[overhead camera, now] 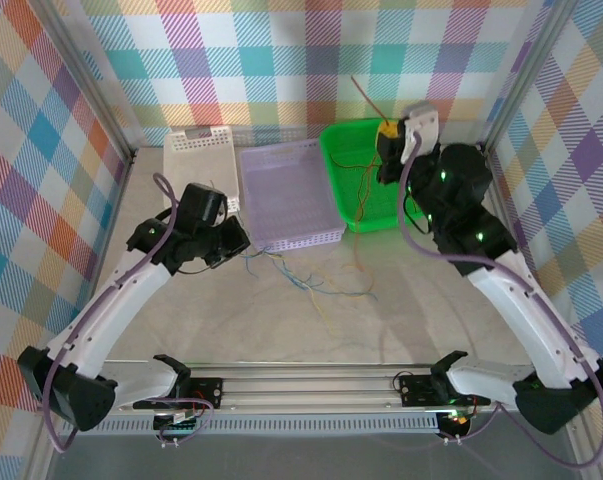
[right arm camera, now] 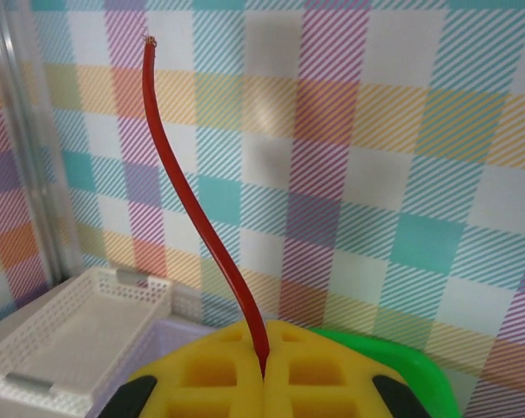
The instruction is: Untangle the cables
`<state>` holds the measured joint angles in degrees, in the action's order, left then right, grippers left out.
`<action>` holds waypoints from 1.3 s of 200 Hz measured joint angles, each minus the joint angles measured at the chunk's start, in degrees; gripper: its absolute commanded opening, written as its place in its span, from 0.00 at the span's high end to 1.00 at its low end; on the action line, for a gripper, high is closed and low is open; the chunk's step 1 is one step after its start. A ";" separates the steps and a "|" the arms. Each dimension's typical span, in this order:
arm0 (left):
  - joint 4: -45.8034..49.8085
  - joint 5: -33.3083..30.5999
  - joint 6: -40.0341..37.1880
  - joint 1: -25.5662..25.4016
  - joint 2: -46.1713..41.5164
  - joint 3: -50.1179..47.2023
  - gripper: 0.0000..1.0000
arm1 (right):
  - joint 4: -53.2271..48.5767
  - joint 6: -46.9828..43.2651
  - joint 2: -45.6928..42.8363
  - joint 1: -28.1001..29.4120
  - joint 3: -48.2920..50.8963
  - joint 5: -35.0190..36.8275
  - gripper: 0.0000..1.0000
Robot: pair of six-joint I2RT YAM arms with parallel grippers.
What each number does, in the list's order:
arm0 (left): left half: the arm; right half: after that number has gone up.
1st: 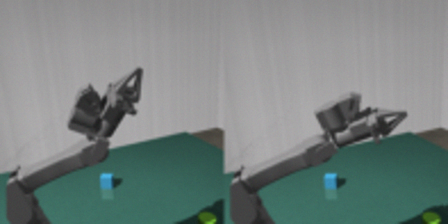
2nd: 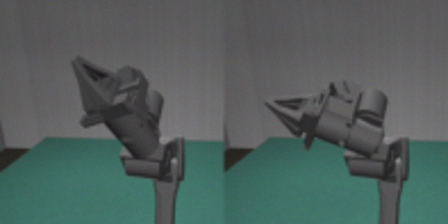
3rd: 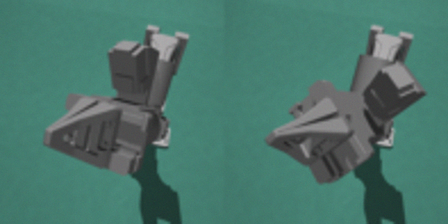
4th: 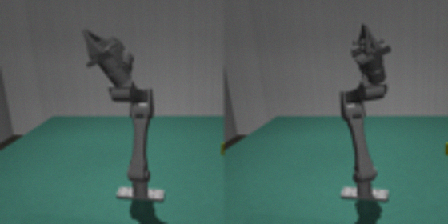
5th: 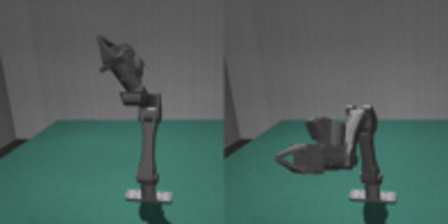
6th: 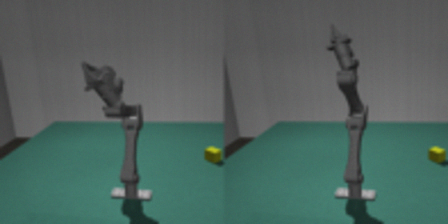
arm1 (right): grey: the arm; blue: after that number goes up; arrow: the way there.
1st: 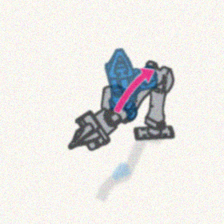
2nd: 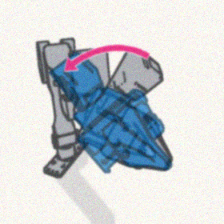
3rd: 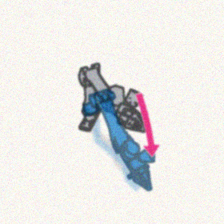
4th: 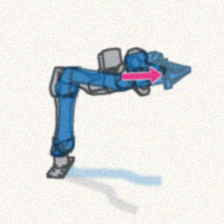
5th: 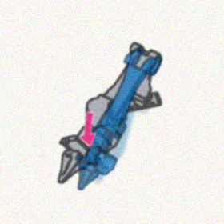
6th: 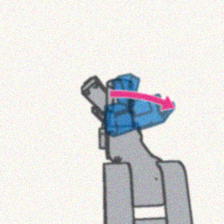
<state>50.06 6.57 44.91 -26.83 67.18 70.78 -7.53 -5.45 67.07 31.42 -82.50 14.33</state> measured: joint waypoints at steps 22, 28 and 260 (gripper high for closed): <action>-1.38 -0.46 -1.79 0.00 -2.95 -1.77 1.00 | -0.81 0.17 5.22 -2.95 -6.49 -0.98 1.00; -1.84 -0.66 -2.40 0.00 -3.78 -2.40 1.00 | -0.83 0.15 6.67 -3.74 -8.04 -1.14 1.00; -3.91 -7.28 -9.81 0.00 -23.04 -13.20 1.00 | -5.73 9.42 49.33 -16.46 -16.50 -6.16 1.00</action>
<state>46.15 -0.71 35.09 -26.83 44.14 57.58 -13.26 3.97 116.40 14.96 -99.00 8.16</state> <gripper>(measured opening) 0.081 0.058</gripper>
